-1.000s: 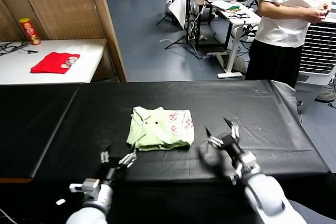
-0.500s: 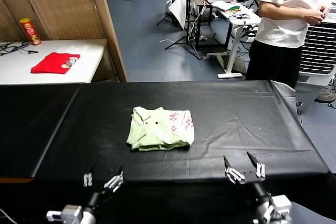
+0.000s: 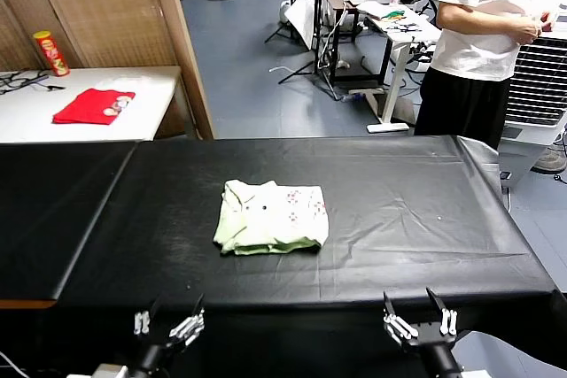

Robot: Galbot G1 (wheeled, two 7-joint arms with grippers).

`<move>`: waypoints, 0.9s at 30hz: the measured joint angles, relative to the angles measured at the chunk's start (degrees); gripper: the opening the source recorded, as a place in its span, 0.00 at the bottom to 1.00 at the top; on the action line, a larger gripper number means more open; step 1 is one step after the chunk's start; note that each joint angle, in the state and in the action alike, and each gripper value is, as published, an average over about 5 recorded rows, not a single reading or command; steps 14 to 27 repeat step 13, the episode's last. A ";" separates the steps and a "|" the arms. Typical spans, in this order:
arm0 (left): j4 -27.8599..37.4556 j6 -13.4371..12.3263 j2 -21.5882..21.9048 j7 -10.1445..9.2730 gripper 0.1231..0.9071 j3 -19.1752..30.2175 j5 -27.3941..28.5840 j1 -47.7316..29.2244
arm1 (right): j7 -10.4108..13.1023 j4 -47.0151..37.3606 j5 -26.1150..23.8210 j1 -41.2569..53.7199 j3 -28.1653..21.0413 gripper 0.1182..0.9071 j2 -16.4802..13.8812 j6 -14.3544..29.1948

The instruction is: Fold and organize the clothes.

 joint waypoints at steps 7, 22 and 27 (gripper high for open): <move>-1.98 1.57 0.56 -0.16 0.86 0.24 -0.55 1.03 | 0.83 0.59 0.02 -2.34 -1.23 0.86 1.15 -0.86; -2.30 1.98 0.72 -0.23 0.86 0.24 -0.83 0.99 | 0.78 0.61 0.06 -2.67 -1.32 0.86 1.20 -0.94; -2.30 1.98 0.72 -0.23 0.86 0.24 -0.83 0.99 | 0.78 0.61 0.06 -2.67 -1.32 0.86 1.20 -0.94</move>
